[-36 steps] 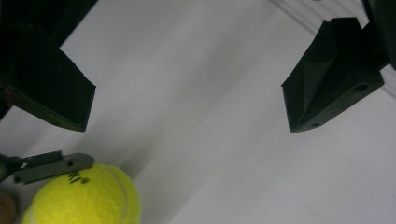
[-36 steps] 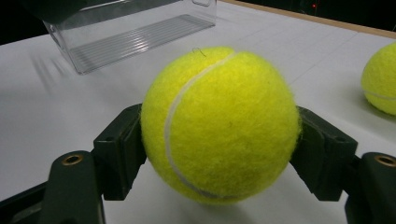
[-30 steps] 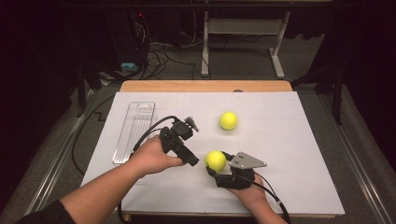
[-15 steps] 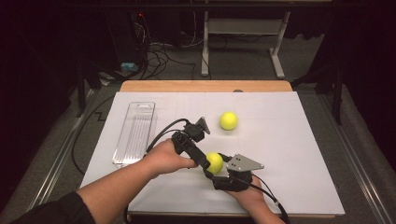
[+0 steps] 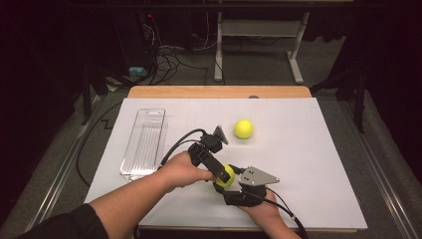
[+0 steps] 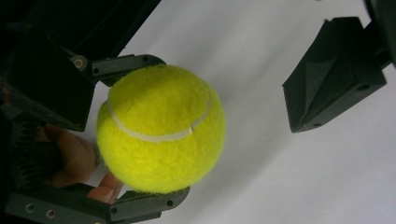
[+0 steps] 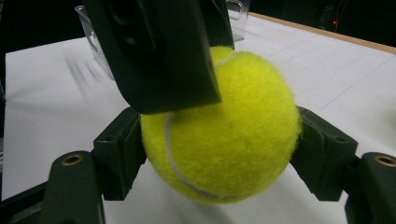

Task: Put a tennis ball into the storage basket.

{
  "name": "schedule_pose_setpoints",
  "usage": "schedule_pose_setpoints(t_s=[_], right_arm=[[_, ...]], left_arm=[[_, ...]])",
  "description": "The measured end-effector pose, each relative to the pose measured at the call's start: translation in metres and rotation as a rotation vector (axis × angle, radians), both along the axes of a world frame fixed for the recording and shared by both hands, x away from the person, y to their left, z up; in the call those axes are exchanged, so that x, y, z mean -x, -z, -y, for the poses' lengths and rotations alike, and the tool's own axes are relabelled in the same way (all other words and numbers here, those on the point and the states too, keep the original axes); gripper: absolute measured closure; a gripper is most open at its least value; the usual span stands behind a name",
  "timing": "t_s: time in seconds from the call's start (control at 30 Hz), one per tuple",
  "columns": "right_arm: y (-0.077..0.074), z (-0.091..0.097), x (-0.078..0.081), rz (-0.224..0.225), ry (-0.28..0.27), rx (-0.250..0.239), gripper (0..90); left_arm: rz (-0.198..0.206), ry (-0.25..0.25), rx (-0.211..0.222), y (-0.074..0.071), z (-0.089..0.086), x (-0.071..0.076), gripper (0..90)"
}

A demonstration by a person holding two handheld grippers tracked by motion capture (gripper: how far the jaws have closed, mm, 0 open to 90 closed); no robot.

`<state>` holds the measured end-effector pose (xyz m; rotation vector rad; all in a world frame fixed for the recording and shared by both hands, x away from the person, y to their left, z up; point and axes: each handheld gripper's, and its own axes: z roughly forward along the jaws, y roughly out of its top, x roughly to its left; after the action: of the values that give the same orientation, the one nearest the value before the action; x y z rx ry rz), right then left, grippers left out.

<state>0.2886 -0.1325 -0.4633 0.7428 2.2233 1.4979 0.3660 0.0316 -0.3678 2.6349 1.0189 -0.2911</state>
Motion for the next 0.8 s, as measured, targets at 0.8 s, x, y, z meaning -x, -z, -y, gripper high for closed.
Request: schedule_pose_setpoints(t_s=[0.8], right_arm=[[-0.003,-0.003,0.003,0.012,-0.01,-0.019,26.5]], left_arm=[[-0.093,-0.011,0.049,0.015,0.007,-0.001,15.7]])
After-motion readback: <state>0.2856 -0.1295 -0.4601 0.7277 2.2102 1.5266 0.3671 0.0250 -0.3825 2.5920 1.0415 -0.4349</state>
